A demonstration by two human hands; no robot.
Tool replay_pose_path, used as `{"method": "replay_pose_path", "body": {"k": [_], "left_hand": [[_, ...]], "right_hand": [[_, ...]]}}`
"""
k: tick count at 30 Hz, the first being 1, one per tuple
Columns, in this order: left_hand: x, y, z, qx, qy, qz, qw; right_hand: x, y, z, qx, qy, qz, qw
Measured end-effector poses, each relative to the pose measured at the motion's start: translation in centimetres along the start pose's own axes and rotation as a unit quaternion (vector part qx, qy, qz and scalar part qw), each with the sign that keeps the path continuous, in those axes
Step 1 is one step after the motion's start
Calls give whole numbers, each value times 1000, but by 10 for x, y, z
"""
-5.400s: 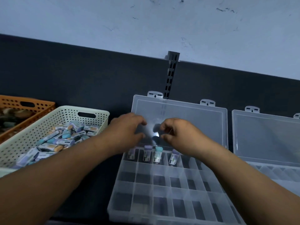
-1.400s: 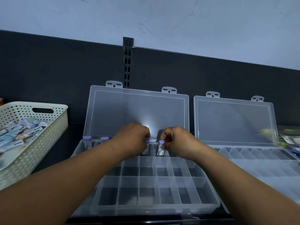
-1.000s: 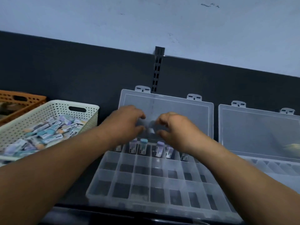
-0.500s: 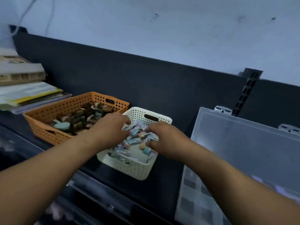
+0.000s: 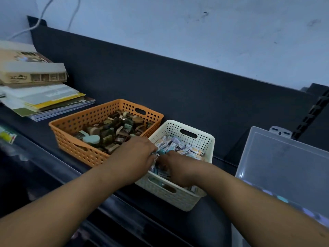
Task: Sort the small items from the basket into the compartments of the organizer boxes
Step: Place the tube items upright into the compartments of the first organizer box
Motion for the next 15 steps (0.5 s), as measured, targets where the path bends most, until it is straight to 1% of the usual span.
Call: {"method": "replay_pose_path", "body": {"k": [3, 8, 11, 15], "left_hand": [[-3, -4, 0, -8, 3, -5, 1000], [-5, -4, -1, -13, 1, -3, 1000], [-4, -3, -1, -4, -11, -3, 1000], [4, 3, 2, 24, -37, -36, 998]], "right_hand": [[-1, 4, 0, 1, 40, 11, 999], [0, 8, 0, 2, 61, 39, 997], [10, 14, -8, -19, 81, 118, 989], [29, 25, -24, -40, 92, 242, 965]]}}
Point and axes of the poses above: each hand's wrist, its own z-axis towards the middle knuckle, its own x-axis out of the back of the hand, y = z × x, the point moved 4 cm from there along z, towards the middle knuckle, and after that the axes turned 1 degree about y, right-handed, at the moved point
